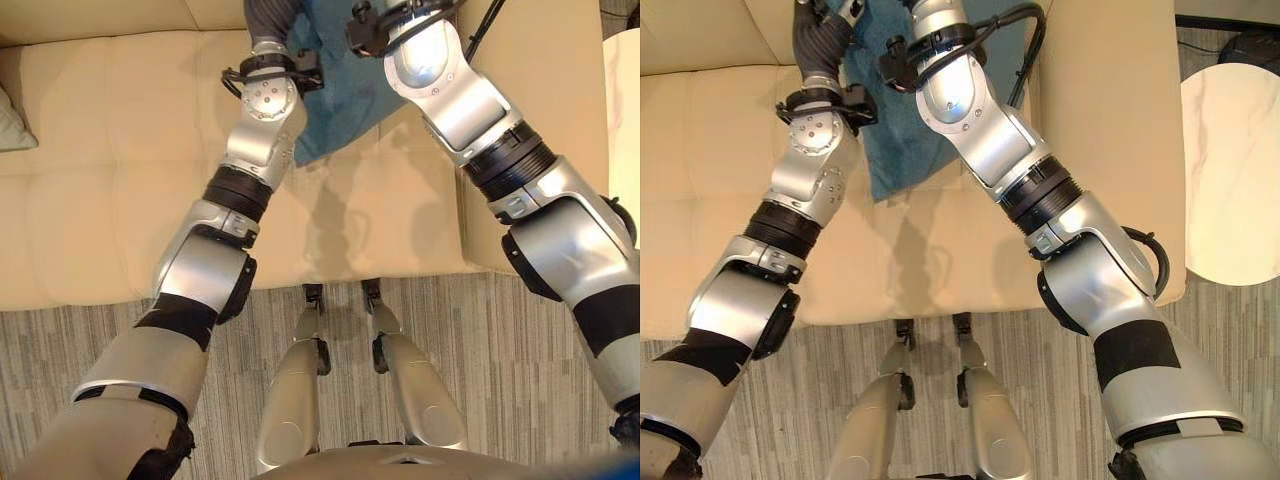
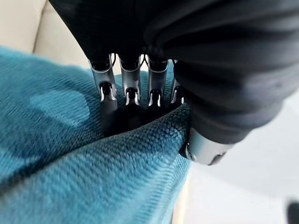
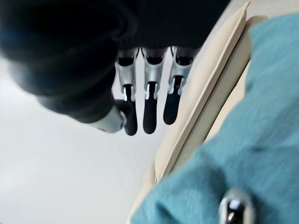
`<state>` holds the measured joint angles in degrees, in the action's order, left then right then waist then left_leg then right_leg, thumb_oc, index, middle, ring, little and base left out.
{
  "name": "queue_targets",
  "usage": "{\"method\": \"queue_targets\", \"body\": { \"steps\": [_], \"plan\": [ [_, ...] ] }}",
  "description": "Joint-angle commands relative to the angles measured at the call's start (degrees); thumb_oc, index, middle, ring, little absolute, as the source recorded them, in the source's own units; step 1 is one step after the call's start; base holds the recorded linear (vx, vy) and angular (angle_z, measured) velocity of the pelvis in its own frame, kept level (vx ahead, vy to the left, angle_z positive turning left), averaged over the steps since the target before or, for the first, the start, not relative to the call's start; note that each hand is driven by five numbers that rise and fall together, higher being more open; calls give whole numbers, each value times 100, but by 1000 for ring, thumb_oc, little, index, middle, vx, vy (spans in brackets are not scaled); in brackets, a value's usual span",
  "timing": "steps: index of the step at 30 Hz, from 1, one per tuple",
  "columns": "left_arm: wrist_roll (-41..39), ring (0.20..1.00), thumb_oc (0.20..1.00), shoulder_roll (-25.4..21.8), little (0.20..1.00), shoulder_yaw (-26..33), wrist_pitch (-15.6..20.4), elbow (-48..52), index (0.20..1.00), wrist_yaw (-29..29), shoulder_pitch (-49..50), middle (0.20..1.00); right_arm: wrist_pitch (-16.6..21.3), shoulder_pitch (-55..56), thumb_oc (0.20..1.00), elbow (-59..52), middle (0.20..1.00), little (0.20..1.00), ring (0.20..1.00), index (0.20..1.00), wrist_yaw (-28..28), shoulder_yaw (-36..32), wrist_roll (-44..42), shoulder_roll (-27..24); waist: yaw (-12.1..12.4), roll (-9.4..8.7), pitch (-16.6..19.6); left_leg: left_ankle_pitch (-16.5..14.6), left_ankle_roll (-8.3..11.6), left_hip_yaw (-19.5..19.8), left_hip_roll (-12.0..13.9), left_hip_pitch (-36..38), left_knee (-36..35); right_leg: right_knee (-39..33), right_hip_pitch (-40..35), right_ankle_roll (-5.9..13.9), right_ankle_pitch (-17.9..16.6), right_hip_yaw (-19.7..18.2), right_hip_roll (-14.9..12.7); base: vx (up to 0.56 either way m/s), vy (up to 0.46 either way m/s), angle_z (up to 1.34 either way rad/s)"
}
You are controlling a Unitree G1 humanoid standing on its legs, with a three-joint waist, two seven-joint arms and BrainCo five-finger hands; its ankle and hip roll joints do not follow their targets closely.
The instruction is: Pick up all the scattered cushions and arrange them neatly on the sofa.
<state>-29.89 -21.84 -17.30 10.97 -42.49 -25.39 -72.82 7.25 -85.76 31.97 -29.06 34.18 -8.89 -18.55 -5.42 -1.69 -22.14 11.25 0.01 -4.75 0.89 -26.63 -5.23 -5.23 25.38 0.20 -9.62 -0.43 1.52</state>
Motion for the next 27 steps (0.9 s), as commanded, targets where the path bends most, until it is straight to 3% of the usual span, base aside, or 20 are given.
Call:
{"method": "queue_targets", "body": {
  "steps": [1,2,4,5,6,9,14,16,21,23,27],
  "plan": [
    [467,200,200,-232,200,-45,498,187,200,119,-1329,200,291,-479,200,-73,200,200,200,200,38,-476,-110,-9,101,-64,-441,-592,338,248,-172,518,23,23,-378,322,-122,-39,-214,-52,22,9],
    [543,200,200,-289,200,-46,468,218,200,124,-1287,200,294,-440,200,-88,200,200,200,200,80,-435,-108,-50,101,-60,-513,-574,341,255,-174,535,23,23,-399,316,-132,-31,-218,-55,40,10],
    [598,200,200,-371,200,-41,440,215,200,122,-1212,200,287,-379,373,-67,373,373,373,373,107,-414,-108,-140,109,-45,-580,-620,341,257,-170,581,23,23,-440,314,-102,-23,-213,-3,15,2],
    [606,200,200,-411,200,-16,432,221,200,117,-1177,200,272,-361,555,-64,555,555,555,555,111,-415,-92,-193,107,-56,-602,-571,343,248,-180,557,23,23,-418,313,-136,-18,-221,0,0,0],
    [683,200,200,-468,200,43,368,268,200,137,-1044,200,218,-233,1000,-73,1000,1000,1000,1000,122,-433,16,-394,100,-64,-640,-581,343,228,-185,571,23,23,-428,312,-127,-15,-229,0,0,0],
    [755,200,200,-542,200,109,310,346,200,156,-890,200,143,-78,1000,-112,1000,1000,1000,1000,49,-509,201,-769,94,-84,-639,-593,344,209,-186,556,23,23,-417,312,-114,5,-238,-19,11,5],
    [956,200,200,-591,200,279,179,1042,200,212,-330,200,2,266,1000,-279,1000,1000,1000,1000,-141,-685,798,-2246,72,-178,-694,-638,321,229,-169,562,23,23,-436,336,-103,101,-257,-6,0,2],
    [964,200,200,-575,200,322,185,1252,200,219,-173,200,-12,254,1000,-132,1000,1000,1000,1000,-39,-511,696,-2525,87,-210,-695,-657,317,234,-160,577,23,23,-445,340,-102,113,-261,-3,-3,-2],
    [960,200,200,-404,200,398,204,1777,200,239,295,200,-37,176,1000,405,1000,1000,1000,1000,389,45,233,-2759,159,-273,-709,-638,307,261,-147,609,23,23,-446,335,-110,147,-279,0,-2,-2],
    [1003,200,200,-274,200,465,198,2227,200,276,604,200,-41,-18,1000,613,1000,1000,1000,1000,614,562,186,-2862,227,-301,-734,-626,309,277,-144,642,23,23,-473,329,-107,178,-289,0,0,0],
    [1064,200,200,83,200,423,174,2965,200,466,1147,200,-22,-170,1000,1032,1000,1000,1000,1000,917,1138,68,-2796,368,-345,-750,-598,326,318,-115,642,23,23,-496,318,-94,270,-300,-7,-37,9]
  ]
}}
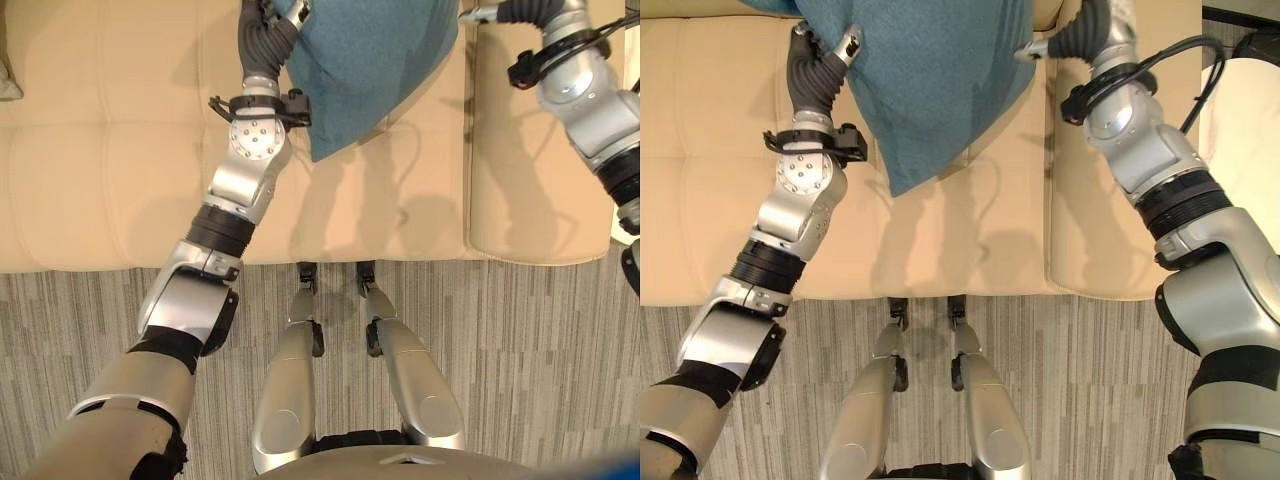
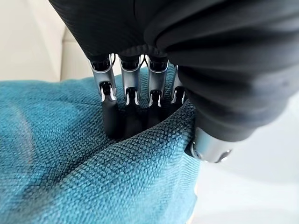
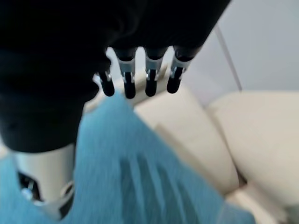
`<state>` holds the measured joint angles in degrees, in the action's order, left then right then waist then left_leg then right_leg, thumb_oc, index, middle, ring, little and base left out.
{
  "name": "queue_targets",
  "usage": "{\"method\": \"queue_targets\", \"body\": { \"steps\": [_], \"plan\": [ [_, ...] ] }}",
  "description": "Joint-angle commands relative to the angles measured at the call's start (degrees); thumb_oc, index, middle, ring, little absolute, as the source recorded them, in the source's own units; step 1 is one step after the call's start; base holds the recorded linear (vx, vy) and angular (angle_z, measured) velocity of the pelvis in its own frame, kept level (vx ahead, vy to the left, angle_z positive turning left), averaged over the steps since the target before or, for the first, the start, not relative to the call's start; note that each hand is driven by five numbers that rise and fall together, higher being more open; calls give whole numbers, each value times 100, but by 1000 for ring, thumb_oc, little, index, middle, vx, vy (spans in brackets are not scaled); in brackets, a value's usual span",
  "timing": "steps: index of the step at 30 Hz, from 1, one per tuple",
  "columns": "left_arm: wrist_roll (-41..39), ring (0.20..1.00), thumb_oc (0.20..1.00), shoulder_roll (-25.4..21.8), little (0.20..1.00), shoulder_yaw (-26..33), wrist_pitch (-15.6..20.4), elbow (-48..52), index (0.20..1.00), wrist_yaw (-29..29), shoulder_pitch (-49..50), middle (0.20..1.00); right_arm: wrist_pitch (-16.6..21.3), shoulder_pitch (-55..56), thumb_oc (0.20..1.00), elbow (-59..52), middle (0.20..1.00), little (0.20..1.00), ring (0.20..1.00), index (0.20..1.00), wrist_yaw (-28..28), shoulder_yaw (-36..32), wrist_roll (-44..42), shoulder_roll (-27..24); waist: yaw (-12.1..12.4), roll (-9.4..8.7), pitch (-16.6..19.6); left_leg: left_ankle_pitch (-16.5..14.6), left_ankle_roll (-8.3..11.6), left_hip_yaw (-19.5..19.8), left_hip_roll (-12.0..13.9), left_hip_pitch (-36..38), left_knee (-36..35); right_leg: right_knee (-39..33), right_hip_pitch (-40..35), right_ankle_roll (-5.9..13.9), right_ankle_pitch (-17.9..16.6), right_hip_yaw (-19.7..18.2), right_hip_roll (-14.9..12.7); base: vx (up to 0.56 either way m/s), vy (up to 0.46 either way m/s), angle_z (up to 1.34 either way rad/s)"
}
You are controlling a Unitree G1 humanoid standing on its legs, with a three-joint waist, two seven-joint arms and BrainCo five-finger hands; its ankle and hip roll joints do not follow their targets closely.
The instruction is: Pick up all the scattered cushions and arrange them neatly on the sofa.
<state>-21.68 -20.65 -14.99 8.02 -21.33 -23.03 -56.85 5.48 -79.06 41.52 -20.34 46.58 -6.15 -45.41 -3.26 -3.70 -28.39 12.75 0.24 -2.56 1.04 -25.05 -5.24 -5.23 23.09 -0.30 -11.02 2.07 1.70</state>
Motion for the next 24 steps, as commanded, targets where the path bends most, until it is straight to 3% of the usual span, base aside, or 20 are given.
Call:
{"method": "queue_targets", "body": {
  "steps": [1,5,6,7,10,17,24],
  "plan": [
    [256,200,200,23,200,170,469,957,200,266,-398,200,147,-801,1000,103,1000,1000,1000,1000,65,-144,-257,-44,168,-154,-121,-715,301,102,-138,450,24,23,-240,366,25,32,-322,9,-24,12],
    [191,200,200,503,200,211,468,1450,200,411,-20,200,138,-241,1000,22,1000,1000,1000,1000,29,-779,-487,432,244,-142,-101,-729,306,120,-135,425,24,23,-243,363,61,74,-303,10,-17,6],
    [188,200,200,601,200,225,477,1531,200,427,11,200,139,-88,495,-15,495,495,495,495,16,-975,-526,608,262,-137,-100,-723,306,127,-137,419,24,23,-245,362,61,83,-301,8,-22,11],
    [153,200,200,695,200,233,483,1605,200,456,45,200,142,50,200,-60,200,200,200,200,4,-1145,-546,745,278,-133,-108,-716,309,137,-137,416,24,23,-251,359,61,93,-302,6,-21,13],
    [130,200,200,910,200,271,520,1764,200,505,32,200,158,387,200,-299,200,200,200,200,-61,-1575,-535,1104,321,-139,-139,-694,327,163,-144,378,24,23,-246,361,74,134,-298,4,-30,10],
    [108,200,200,1011,200,204,560,1576,200,499,-90,200,216,737,200,-813,200,200,200,200,-203,-1972,-419,1372,313,-216,-140,-701,349,189,-131,387,24,23,-280,363,84,192,-302,5,-18,12],
    [260,200,200,320,200,121,701,838,200,175,-1167,200,372,752,200,-1283,200,200,200,200,-403,-2307,-372,1698,187,-155,-131,-781,322,155,-164,548,24,23,-397,387,65,133,-313,0,8,1]
  ]
}}
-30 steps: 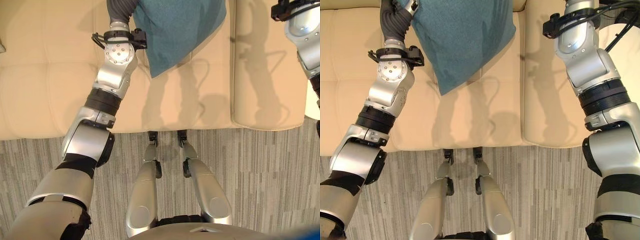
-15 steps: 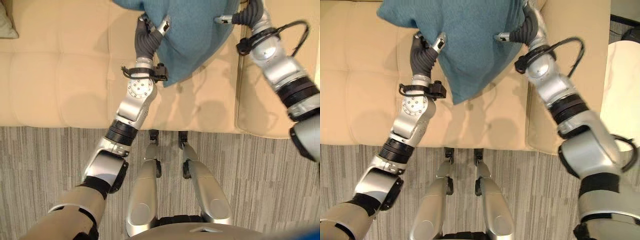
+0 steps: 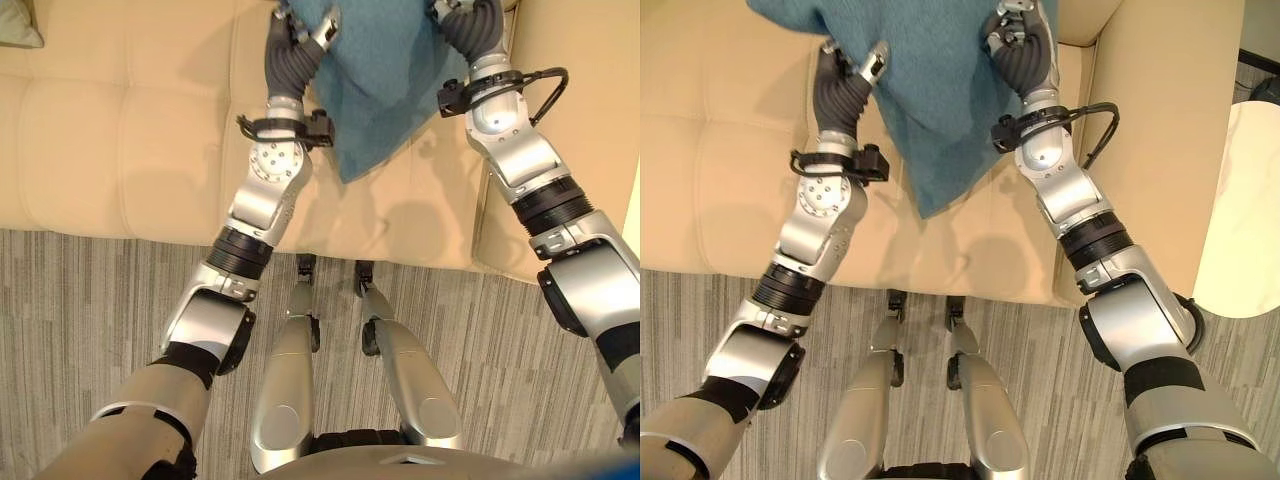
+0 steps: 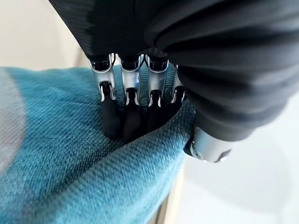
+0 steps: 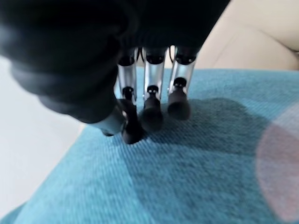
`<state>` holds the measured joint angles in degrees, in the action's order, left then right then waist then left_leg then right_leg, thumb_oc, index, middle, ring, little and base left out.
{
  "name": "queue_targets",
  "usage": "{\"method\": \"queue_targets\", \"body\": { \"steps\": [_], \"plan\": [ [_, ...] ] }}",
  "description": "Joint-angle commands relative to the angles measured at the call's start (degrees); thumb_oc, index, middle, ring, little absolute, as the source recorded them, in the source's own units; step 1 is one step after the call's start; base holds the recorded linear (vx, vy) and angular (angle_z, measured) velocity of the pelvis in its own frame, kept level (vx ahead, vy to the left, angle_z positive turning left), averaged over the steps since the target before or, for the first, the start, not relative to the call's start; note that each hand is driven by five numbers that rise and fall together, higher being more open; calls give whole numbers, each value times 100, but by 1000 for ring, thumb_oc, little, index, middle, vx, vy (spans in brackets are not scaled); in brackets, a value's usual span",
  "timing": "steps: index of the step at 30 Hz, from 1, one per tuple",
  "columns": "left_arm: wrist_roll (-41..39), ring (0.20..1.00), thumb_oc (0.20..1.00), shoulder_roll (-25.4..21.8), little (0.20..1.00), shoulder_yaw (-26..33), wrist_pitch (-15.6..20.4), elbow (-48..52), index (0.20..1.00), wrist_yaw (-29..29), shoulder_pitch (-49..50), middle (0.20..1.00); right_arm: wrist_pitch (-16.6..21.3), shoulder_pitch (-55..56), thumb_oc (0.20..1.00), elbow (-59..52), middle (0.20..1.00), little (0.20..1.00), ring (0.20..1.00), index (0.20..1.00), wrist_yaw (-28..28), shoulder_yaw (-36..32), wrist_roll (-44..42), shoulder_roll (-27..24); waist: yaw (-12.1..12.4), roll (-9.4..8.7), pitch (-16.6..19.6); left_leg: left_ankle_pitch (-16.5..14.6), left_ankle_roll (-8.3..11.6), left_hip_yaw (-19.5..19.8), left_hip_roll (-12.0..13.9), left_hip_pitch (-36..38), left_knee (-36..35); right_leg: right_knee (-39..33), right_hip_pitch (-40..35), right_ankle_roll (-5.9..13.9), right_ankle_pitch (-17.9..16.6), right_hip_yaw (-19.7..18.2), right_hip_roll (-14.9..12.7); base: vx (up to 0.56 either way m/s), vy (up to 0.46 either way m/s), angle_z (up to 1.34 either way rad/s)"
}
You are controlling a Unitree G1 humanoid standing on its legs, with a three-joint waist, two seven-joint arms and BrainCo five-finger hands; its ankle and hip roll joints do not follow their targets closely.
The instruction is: Pick up all the scattered cushions and arrange them neatly on the sofa.
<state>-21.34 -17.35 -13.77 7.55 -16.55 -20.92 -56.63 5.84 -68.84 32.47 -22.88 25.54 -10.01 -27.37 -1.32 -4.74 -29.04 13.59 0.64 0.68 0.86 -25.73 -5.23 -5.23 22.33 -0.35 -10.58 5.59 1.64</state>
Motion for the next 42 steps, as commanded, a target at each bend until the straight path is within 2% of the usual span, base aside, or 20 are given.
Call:
{"method": "queue_targets", "body": {
  "steps": [1,4,8,9,10,11,20,23,24,27,28,29,31,32,33,34,35,41,42],
  "plan": [
    [222,200,200,-13,200,-2,754,349,200,-34,-1199,200,335,-275,200,-378,200,200,200,200,-149,-204,15,-106,-6,-53,-73,-865,282,-169,-145,618,23,23,-323,392,22,-219,-307,3,46,-1],
    [258,200,200,-489,200,-196,770,97,200,-81,-1717,200,343,-349,200,-463,200,200,200,200,-123,-176,12,-137,-94,26,-73,-880,275,-204,-160,655,23,23,-362,397,8,-266,-324,-1,51,-1],
    [273,200,200,-773,200,-304,746,-111,200,-112,-1934,200,338,-373,200,-511,200,200,200,200,-89,-159,9,-163,-140,65,-73,-889,267,-229,-165,661,23,23,-367,403,-10,-290,-349,2,23,-3],
    [286,200,200,-857,200,-323,745,-185,200,-114,-1957,200,334,-391,426,-519,426,426,426,426,-90,-150,18,-200,-149,65,-73,-888,265,-231,-163,651,23,23,-351,402,-12,-294,-352,0,0,0],
    [305,200,200,-960,200,-332,728,-271,200,-111,-1961,200,331,-386,780,-531,780,780,780,780,-83,-155,27,-245,-163,60,-74,-851,261,-239,-171,616,23,23,-318,402,-41,-291,-364,0,0,0],
    [339,200,200,-1107,200,-334,691,-379,200,-135,-1948,200,313,-311,1000,-601,1000,1000,1000,1000,-68,-193,34,-296,-182,70,-74,-880,262,-245,-163,629,23,23,-322,399,-17,-294,-357,0,0,0],
    [535,200,200,-1736,200,-230,466,-1123,200,-172,-1722,200,279,94,1000,-873,1000,1000,1000,1000,66,-416,91,-605,-263,-14,-75,-832,240,-232,-152,493,23,23,-197,413,-69,-270,-391,1,0,-1],
    [587,200,200,-1867,200,-21,360,-1004,200,-165,-1342,200,225,308,1000,-995,1000,1000,1000,1000,194,-346,203,-963,-257,-60,-75,-803,213,-212,-136,409,23,23,-114,415,-75,-248,-403,15,-14,-7],
    [584,200,200,-1731,200,334,386,-649,200,-185,-915,200,177,530,1000,-1093,1000,1000,1000,1000,256,-458,219,-1065,-225,-101,-75,-797,195,-193,-134,344,23,23,-46,412,-73,-222,-408,21,-21,-6],
    [528,200,200,-1333,200,876,416,-55,200,-186,-155,200,144,762,1000,-1197,1000,1000,1000,1000,281,-547,354,-1290,-187,-149,-75,-757,189,-156,-120,259,23,23,35,403,-81,-192,-419,23,-25,-2],
    [479,200,200,-949,200,1174,458,414,200,-138,430,200,138,840,1000,-1207,1000,1000,1000,1000,248,-514,516,-1580,-151,-228,-75,-763,186,-120,-106,165,23,23,121,389,-62,-165,-410,27,-43,1],
    [485,200,200,-945,200,1182,449,435,200,-140,432,200,139,831,1000,-1208,1000,1000,1000,1000,247,-514,517,-1586,-159,-228,-75,-722,183,-118,-115,131,23,23,152,389,-91,-162,-419,41,-47,3],
    [478,200,200,-598,200,1272,444,922,200,-19,904,200,159,852,1000,-1143,1000,1000,1000,1000,221,-411,618,-1843,-107,-345,-75,-669,188,-68,-91,-35,23,23,290,390,-107,-91,-429,25,-68,12],
    [470,200,200,-538,200,1244,415,1162,200,79,1122,200,204,564,1000,-957,1000,1000,1000,1000,229,-79,660,-2119,-73,-430,-75,-671,199,-22,-59,-142,23,23,367,392,-98,-38,-416,20,-79,18],
    [470,200,200,-537,200,1244,415,1162,200,80,1123,200,204,563,1000,-957,1000,1000,1000,1000,229,-78,660,-2119,-74,-430,-75,-671,199,-21,-59,-142,23,23,367,392,-98,-37,-416,37,-99,17],
    [385,200,200,-439,200,1074,387,1374,200,197,1250,200,204,78,1000,-600,1000,1000,1000,1000,286,516,584,-2355,-25,-560,-75,-625,218,15,-41,-349,23,23,554,396,-119,21,-395,25,-72,16],
    [315,200,200,-429,200,979,365,1499,200,291,1304,200,223,-241,1000,-429,1000,1000,1000,1000,330,873,525,-2390,21,-614,-75,-612,226,24,-33,-453,23,23,648,388,-115,58,-386,25,-72,8],
    [263,200,200,-405,200,791,324,1528,200,359,1171,200,223,-871,1000,-77,1000,1000,1000,1000,393,1583,514,-2166,101,-698,-75,-562,258,106,-20,-692,23,23,841,394,-130,175,-352,22,-32,15],
    [263,282,282,-365,282,751,329,1531,282,349,1134,282,213,-1019,1000,7,1000,1000,1000,1000,362,1702,537,-2067,123,-702,-75,-549,272,113,-25,-755,23,23,898,411,-144,197,-349,2,-5,10]
  ]
}}
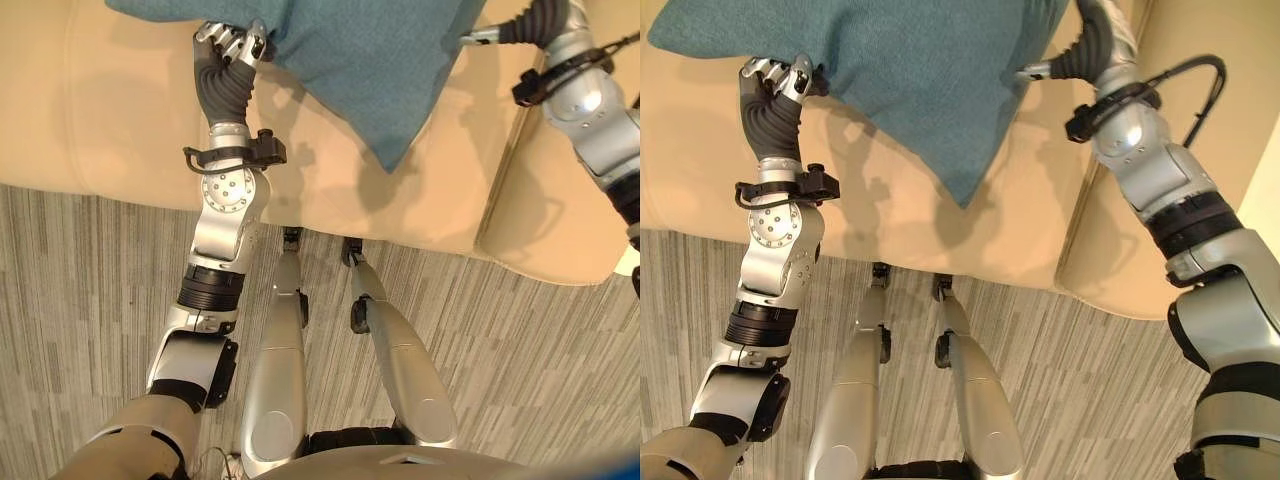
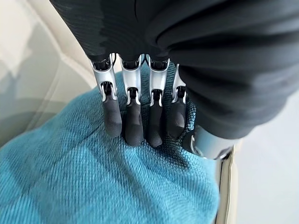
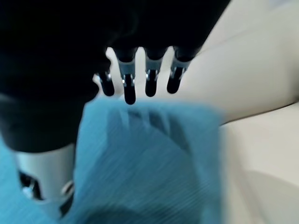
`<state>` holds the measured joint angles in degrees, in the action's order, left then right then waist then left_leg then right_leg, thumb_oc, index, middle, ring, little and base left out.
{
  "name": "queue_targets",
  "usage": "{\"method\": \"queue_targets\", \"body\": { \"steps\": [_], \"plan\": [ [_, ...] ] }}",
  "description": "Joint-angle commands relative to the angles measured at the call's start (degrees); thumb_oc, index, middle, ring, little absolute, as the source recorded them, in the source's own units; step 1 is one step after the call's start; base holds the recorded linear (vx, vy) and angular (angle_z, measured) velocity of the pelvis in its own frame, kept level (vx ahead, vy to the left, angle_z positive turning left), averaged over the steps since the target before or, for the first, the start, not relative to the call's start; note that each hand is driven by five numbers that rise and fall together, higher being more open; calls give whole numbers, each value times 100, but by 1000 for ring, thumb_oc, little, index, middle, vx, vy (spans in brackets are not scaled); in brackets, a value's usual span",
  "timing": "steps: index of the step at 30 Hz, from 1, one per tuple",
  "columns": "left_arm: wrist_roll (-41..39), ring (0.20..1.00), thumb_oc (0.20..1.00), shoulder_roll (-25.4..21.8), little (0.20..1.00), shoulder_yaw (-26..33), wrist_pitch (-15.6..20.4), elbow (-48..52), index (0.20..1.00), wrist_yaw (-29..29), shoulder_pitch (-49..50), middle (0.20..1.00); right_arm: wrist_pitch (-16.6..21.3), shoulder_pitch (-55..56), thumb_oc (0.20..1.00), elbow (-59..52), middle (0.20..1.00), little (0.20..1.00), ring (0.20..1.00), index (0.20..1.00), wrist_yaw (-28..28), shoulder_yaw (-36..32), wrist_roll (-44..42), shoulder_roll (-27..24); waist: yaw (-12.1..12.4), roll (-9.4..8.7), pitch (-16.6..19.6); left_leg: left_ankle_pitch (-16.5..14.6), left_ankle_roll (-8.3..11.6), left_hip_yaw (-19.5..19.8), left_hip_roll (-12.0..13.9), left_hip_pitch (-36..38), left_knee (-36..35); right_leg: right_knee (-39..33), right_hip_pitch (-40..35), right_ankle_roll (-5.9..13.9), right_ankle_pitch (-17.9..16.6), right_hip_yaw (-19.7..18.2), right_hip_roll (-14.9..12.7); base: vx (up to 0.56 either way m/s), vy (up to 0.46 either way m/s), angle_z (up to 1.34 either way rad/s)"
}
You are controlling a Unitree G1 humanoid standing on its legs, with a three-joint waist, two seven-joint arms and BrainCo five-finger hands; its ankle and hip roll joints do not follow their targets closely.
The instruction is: Pick up all the scattered cushions and arrange them neatly on the sofa.
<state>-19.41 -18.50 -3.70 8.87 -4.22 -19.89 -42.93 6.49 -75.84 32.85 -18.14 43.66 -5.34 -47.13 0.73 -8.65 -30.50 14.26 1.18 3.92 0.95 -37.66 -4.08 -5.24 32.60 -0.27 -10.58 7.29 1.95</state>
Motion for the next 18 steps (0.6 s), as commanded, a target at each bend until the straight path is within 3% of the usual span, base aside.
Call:
{"method": "queue_targets", "body": {
  "steps": [1,2,8,13,18],
  "plan": [
    [64,558,558,-219,558,-275,205,273,558,230,-267,558,154,-364,1000,-5,1000,1000,1000,1000,-127,-105,63,-31,-73,-309,71,-610,229,-199,-33,404,-92,24,-104,407,-149,39,-378,0,2,12],
    [62,1000,1000,-120,1000,-319,198,270,1000,224,-305,1000,143,-435,1000,34,1000,1000,1000,1000,-149,-47,99,74,-58,-304,71,-620,225,-188,-41,385,-92,24,-84,400,-141,59,-376,-2,-11,9],
    [25,1000,1000,138,1000,-526,163,413,1000,285,-255,1000,115,-484,1000,136,1000,1000,1000,1000,-215,-69,188,306,7,-256,71,-619,240,-171,-49,345,-92,24,-52,402,-143,144,-389,-1,-1,1],
    [68,1000,1000,165,1000,-491,104,581,1000,330,41,1000,50,-30,1000,-82,1000,1000,1000,1000,-423,-625,412,229,-1,-204,71,-651,240,-198,-62,446,-92,24,-144,393,-130,155,-390,-3,3,1],
    [1224,1000,1000,-922,1000,73,-113,988,1000,232,361,1000,3,1446,1000,-572,1000,1000,1000,1000,-468,-2207,342,213,-6,-18,71,-734,228,-189,-61,634,-92,24,-312,409,-65,144,-417,-3,6,1]
  ]
}}
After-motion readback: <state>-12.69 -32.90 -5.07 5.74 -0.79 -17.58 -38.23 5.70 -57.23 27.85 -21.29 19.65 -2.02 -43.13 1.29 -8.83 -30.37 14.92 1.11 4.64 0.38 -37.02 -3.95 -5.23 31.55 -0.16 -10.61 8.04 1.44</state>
